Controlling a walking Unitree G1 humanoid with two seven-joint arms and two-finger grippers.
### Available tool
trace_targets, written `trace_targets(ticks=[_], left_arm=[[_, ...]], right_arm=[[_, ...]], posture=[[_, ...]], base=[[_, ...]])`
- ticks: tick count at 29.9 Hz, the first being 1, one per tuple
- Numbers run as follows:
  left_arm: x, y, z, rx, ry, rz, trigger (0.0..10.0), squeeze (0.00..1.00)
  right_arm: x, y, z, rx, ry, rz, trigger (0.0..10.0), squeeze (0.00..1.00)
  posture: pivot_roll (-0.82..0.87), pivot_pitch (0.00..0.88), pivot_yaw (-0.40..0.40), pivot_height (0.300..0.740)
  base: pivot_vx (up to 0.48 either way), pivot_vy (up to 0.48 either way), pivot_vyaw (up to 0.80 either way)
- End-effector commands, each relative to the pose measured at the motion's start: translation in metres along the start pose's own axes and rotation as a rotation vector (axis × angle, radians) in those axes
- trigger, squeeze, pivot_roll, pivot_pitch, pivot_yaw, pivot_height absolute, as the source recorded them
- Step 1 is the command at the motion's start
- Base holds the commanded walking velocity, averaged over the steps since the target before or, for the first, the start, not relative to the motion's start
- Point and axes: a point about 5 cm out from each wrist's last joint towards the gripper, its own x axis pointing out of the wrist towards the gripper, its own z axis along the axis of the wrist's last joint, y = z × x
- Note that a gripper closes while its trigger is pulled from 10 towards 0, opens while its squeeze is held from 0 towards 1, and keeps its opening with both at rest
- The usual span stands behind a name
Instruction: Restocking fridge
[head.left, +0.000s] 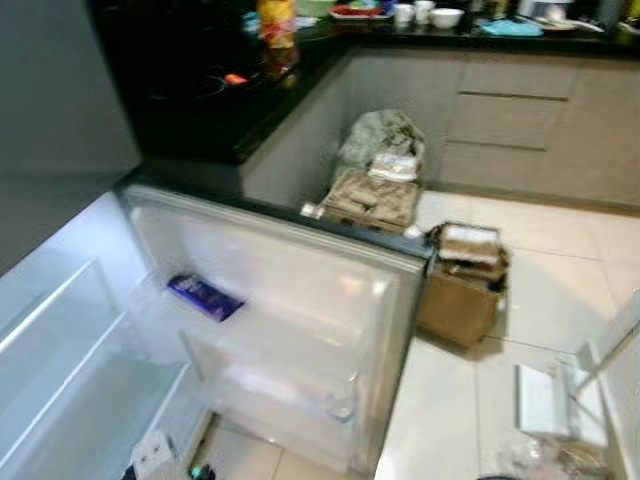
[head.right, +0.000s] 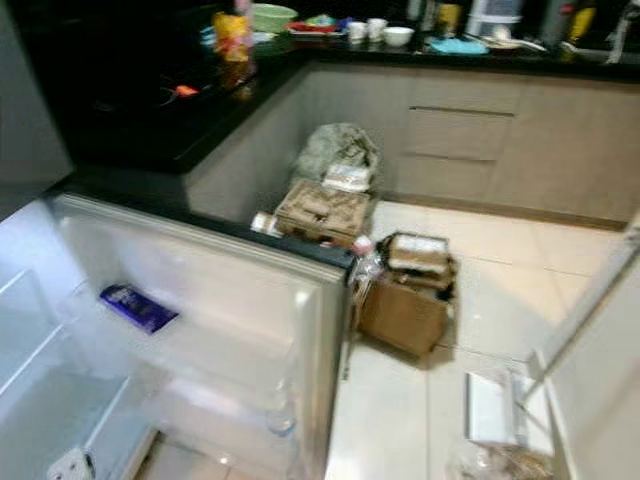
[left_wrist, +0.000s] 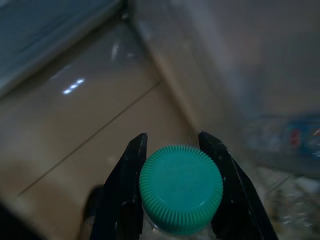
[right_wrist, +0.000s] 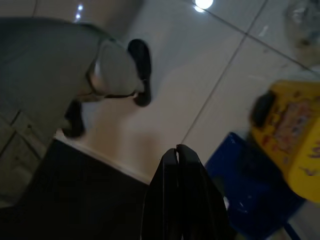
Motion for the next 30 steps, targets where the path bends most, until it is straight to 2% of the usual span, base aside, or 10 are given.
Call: trace_targets(ticks=[1,8,17,24,25,30], left_arm=[[-0.004,0.010,-0.011,-0.003,0.046,0.024,10.0,0.00],[-0.004,0.010,-0.010,-0.010,0.038,0.032,10.0,0.00],[-0.004,0.010,-0.008,-0.008,0.026,0.043,10.0,0.00],[-0.004,0.010,-0.006,0.003,0.021,0.043,10.0,0.00],[-0.003,0.008,-0.007,-0.007,0.030,0.013,10.0,0.00],[-0.003,0.005,-0.008,0.005,0.036,0.005,10.0,0.00]], right_arm=[[0.002,0.006,0.004,0.016,-0.031,0.018,10.0,0.00],[0.002,0.005,0.006,0.015,-0.036,0.019,10.0,0.00],[0.001,0.004,0.012,-0.003,-0.067,0.030,10.0,0.00],[0.001,0.002,0.024,-0.043,-0.102,0.041,10.0,0.00],[0.000,0.001,0.029,-0.060,-0.115,0.047,10.0,0.00],[0.000,0.005,0.046,-0.079,-0.182,0.114,10.0,0.00]], posture=[[-0.13,0.000,0.033,0.740],[-0.13,0.000,0.033,0.740],[-0.13,0.000,0.032,0.740],[-0.13,0.000,0.032,0.740],[-0.13,0.000,0.032,0.740],[-0.13,0.000,0.030,0.740]], base=[[0.000,-0.480,0.00],[0.000,-0.454,0.00],[0.000,0.000,0.00],[0.000,0.000,0.00],[0.000,-0.480,0.00],[0.000,-0.480,0.00]])
